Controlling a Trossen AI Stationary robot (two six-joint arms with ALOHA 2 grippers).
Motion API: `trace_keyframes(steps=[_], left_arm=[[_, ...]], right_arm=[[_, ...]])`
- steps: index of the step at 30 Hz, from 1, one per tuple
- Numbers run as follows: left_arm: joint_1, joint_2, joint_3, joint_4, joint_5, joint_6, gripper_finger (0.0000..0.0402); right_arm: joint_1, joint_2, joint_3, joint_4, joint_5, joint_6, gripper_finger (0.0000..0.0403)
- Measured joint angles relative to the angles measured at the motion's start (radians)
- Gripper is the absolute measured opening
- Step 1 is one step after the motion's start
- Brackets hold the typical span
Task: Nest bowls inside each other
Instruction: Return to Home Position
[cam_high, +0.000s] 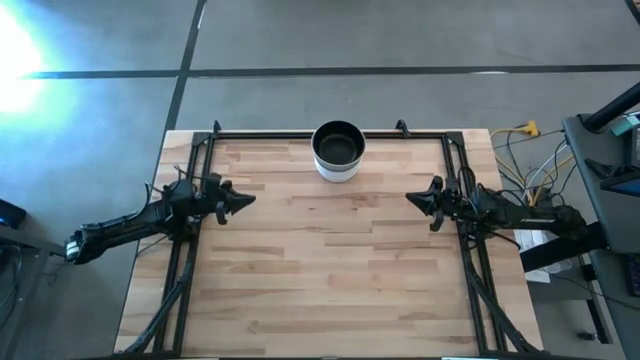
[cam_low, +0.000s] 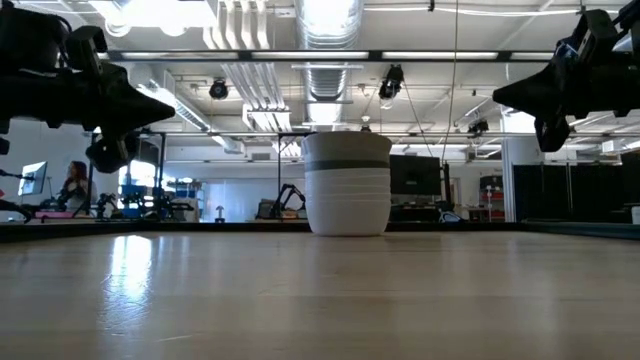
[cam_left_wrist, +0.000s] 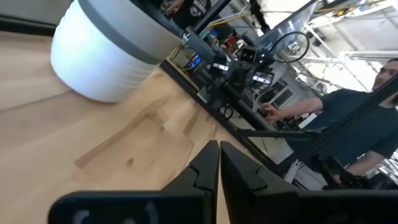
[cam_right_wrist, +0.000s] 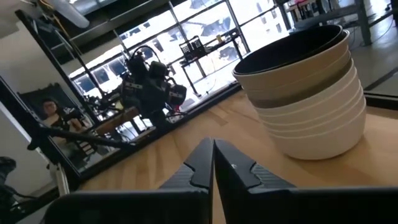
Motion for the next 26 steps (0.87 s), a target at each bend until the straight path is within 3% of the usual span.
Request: trace_keyframes(steps=[26], left_arm=[[0.000, 0.114, -0.001, -0.001, 0.001, 0.002, 0.0000]], right_arm=[[0.000, 0.000, 0.000, 0.000, 0.002, 0.000, 0.0009]])
